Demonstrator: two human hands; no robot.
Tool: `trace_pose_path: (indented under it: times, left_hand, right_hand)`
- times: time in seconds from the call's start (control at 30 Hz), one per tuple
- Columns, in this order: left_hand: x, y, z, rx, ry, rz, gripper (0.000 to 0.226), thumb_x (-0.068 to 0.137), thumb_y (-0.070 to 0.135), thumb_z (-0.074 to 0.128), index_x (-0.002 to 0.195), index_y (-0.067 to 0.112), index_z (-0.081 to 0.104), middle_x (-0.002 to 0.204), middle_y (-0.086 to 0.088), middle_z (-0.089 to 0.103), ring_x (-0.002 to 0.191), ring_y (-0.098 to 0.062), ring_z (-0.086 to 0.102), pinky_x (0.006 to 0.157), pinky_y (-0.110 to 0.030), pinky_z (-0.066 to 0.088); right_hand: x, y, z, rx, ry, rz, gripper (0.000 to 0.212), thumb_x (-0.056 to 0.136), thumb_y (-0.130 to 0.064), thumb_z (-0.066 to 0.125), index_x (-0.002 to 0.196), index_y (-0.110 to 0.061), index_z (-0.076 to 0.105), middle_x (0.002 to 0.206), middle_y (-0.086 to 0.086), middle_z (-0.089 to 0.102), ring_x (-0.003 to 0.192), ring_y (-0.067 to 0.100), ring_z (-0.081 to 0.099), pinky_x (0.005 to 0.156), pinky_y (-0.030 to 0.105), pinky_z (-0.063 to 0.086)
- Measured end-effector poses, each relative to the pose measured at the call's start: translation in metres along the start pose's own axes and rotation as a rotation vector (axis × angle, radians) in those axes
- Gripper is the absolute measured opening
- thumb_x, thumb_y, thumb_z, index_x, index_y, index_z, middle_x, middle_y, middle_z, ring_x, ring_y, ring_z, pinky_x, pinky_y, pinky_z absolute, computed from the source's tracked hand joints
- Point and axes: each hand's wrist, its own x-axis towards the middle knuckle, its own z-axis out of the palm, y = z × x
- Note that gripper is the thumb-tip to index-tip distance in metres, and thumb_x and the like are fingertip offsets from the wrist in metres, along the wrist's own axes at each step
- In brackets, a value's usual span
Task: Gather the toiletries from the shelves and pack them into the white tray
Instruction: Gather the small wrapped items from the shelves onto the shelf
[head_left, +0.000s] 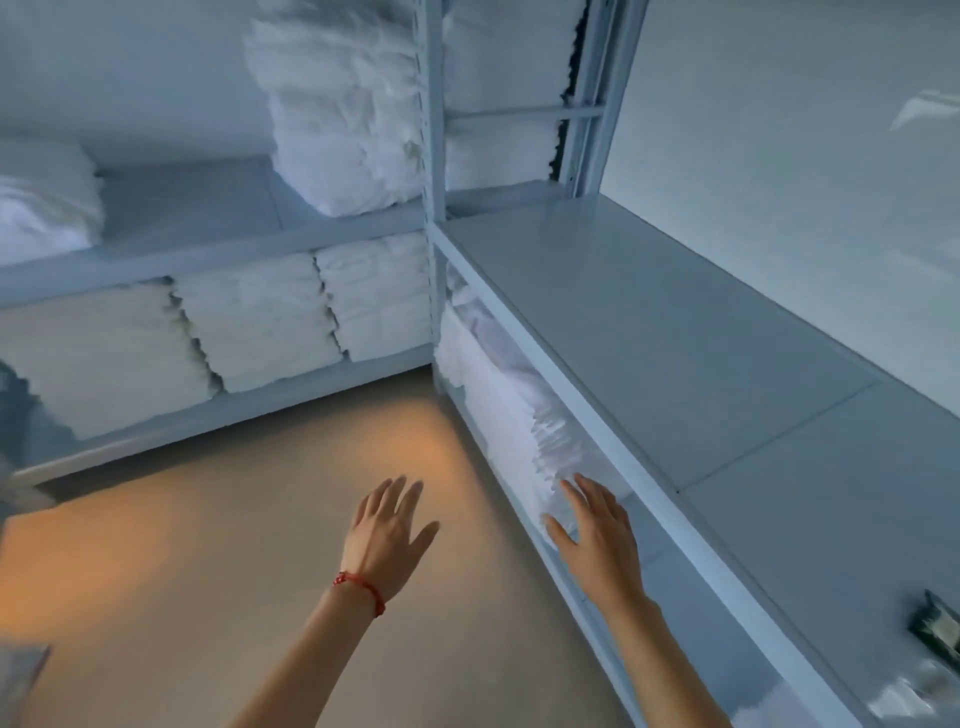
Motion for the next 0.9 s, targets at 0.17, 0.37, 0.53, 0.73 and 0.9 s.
trace_pose_path:
  times: [0.17, 0.37, 0.53, 0.73, 0.9]
  left_hand:
    - [0.009, -0.080, -0.034, 0.007, 0.070, -0.148, 0.086, 0.083, 0.068, 0.004, 0.121, 0.009, 0.053, 0.123, -0.018, 0.058, 0.114, -0.036, 0.053, 0.093, -0.052, 0.041]
    - [0.005, -0.149, -0.064, 0.008, 0.163, -0.388, 0.071, 0.080, 0.059, 0.025, 0.123, 0.009, 0.052, 0.127, -0.018, 0.055, 0.118, -0.036, 0.049, 0.098, -0.050, 0.037]
    - [0.001, -0.192, -0.080, 0.035, 0.257, -0.600, 0.073, 0.078, 0.060, 0.023, 0.125, 0.010, 0.050, 0.130, -0.017, 0.052, 0.122, -0.035, 0.045, 0.100, -0.048, 0.035]
    - [-0.003, -0.220, -0.100, 0.056, 0.379, -0.874, 0.076, 0.076, 0.061, 0.021, 0.129, 0.012, 0.047, 0.134, -0.016, 0.049, 0.125, -0.035, 0.041, 0.102, -0.048, 0.033]
    - [-0.025, -0.244, -0.112, 0.060, 0.459, -1.063, 0.063, 0.081, 0.054, 0.043, 0.124, 0.010, 0.052, 0.127, -0.019, 0.054, 0.119, -0.038, 0.047, 0.097, -0.051, 0.038]
  right_hand:
    - [0.058, -0.078, 0.048, 0.060, -0.057, -0.166, 0.047, 0.081, -0.042, 0.054, 0.115, -0.010, 0.060, 0.119, 0.012, 0.062, 0.108, 0.029, 0.059, 0.086, 0.040, 0.049]
    - [0.122, -0.163, 0.095, 0.104, -0.180, -0.419, 0.052, 0.083, -0.048, 0.041, 0.113, -0.010, 0.061, 0.115, 0.011, 0.064, 0.103, 0.027, 0.062, 0.082, 0.038, 0.053]
    - [0.176, -0.232, 0.134, 0.165, -0.258, -0.641, 0.052, 0.083, -0.046, 0.041, 0.113, -0.008, 0.061, 0.115, 0.013, 0.064, 0.104, 0.027, 0.061, 0.085, 0.038, 0.050]
    - [0.225, -0.308, 0.165, 0.242, -0.352, -0.917, 0.054, 0.082, -0.048, 0.041, 0.113, -0.010, 0.062, 0.115, 0.012, 0.065, 0.103, 0.026, 0.062, 0.086, 0.035, 0.048]
    - [0.236, -0.370, 0.195, 0.296, -0.426, -1.115, 0.052, 0.082, -0.047, 0.043, 0.112, -0.009, 0.063, 0.112, 0.013, 0.066, 0.102, 0.025, 0.062, 0.084, 0.034, 0.049]
